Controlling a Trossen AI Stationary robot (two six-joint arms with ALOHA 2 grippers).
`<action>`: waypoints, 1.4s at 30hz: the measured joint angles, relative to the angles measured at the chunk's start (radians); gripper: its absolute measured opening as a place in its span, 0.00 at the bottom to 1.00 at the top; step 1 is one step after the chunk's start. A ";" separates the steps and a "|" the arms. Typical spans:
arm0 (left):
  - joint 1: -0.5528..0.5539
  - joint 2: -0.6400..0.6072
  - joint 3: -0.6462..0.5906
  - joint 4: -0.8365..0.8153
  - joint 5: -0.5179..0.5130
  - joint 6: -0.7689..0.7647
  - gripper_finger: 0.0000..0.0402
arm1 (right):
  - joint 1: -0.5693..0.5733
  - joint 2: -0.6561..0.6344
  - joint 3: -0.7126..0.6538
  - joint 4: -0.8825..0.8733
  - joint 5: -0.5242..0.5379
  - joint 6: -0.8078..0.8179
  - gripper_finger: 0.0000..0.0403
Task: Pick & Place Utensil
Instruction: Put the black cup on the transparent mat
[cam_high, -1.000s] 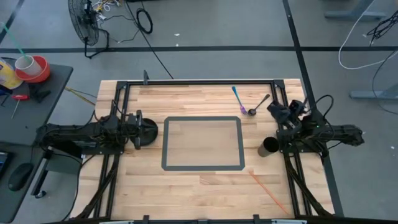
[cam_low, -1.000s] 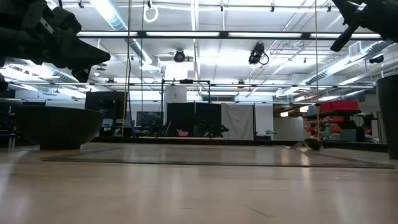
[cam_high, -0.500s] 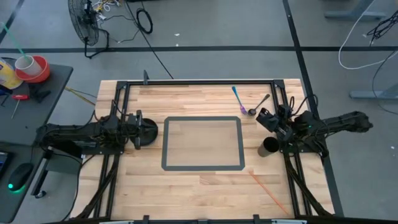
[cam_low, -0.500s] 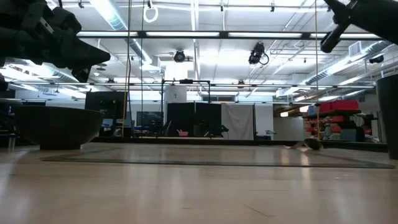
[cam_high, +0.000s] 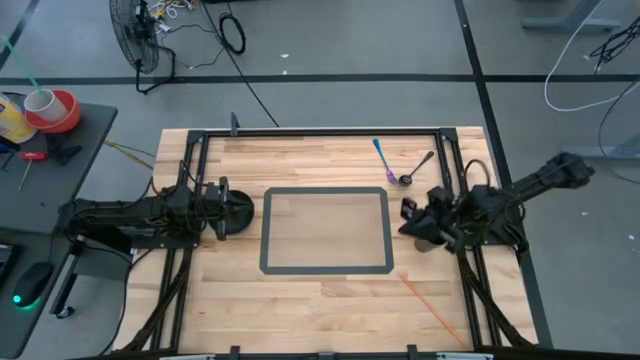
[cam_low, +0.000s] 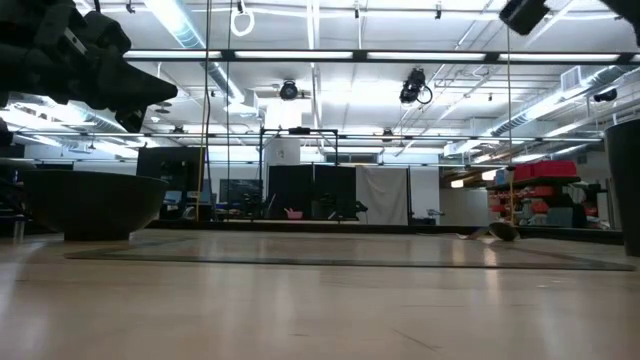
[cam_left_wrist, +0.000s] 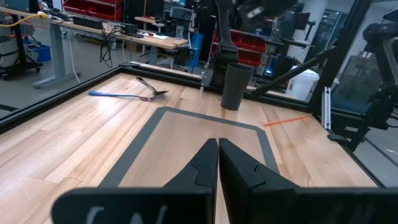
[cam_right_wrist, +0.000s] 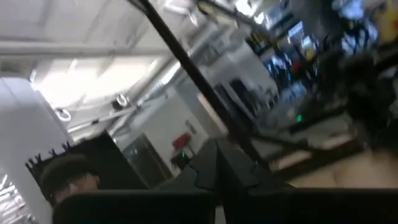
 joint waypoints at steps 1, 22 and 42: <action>0.000 0.000 0.000 0.000 0.000 0.000 0.05 | 0.027 0.029 0.030 -0.033 0.016 0.006 0.03; 0.000 0.000 0.000 -0.002 0.000 0.000 0.05 | 0.398 0.657 0.795 -1.056 0.177 0.897 0.01; 0.000 0.000 0.000 -0.003 0.000 0.000 0.05 | 0.581 0.894 0.908 -1.800 0.045 1.621 0.00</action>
